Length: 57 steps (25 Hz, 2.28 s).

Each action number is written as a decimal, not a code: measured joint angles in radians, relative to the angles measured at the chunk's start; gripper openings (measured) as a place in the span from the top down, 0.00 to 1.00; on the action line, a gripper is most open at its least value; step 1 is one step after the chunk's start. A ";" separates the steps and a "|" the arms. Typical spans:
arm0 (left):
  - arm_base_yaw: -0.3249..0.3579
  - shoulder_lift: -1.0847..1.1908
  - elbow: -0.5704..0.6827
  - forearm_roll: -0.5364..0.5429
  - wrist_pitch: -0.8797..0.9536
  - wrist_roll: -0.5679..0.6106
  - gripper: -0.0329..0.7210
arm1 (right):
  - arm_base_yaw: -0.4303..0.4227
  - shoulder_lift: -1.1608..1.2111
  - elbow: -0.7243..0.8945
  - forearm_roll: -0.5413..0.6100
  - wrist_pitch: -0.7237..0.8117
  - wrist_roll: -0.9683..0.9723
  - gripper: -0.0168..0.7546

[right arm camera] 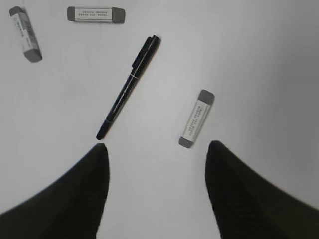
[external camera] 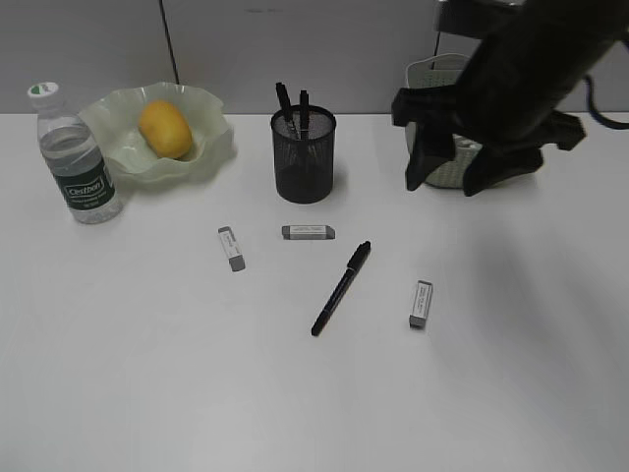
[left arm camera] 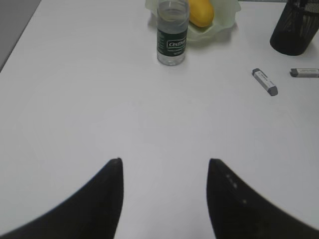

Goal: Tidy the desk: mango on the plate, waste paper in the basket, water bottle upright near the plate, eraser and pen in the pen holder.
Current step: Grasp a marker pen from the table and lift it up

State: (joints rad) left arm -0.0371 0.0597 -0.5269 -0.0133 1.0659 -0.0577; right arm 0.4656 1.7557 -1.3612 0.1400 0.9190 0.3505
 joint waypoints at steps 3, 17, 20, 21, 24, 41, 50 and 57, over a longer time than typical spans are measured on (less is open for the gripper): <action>0.000 -0.012 0.000 0.000 0.002 0.000 0.41 | 0.021 0.139 -0.114 0.002 0.044 0.058 0.35; 0.000 -0.066 0.002 0.000 0.002 0.003 0.41 | 0.079 0.491 -0.327 -0.045 0.057 0.354 0.38; 0.000 -0.067 0.002 0.000 0.002 0.003 0.41 | 0.079 0.518 -0.329 -0.076 0.055 0.399 0.39; 0.000 -0.067 0.003 0.000 0.002 0.003 0.41 | 0.079 0.526 -0.329 -0.084 0.055 0.407 0.39; 0.000 -0.067 0.003 0.000 0.002 0.003 0.41 | 0.079 0.548 -0.329 -0.104 0.047 0.437 0.39; 0.000 -0.067 0.003 0.000 0.002 0.003 0.41 | 0.079 0.578 -0.336 -0.173 -0.023 0.518 0.48; 0.000 -0.067 0.003 0.000 0.002 0.003 0.41 | 0.079 0.579 -0.338 -0.168 -0.017 0.520 0.73; 0.000 -0.067 0.003 0.000 0.002 0.003 0.41 | 0.079 0.579 -0.339 -0.165 -0.018 0.515 0.79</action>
State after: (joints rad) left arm -0.0371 -0.0077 -0.5244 -0.0133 1.0680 -0.0548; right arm 0.5446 2.3351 -1.7005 -0.0248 0.9010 0.8655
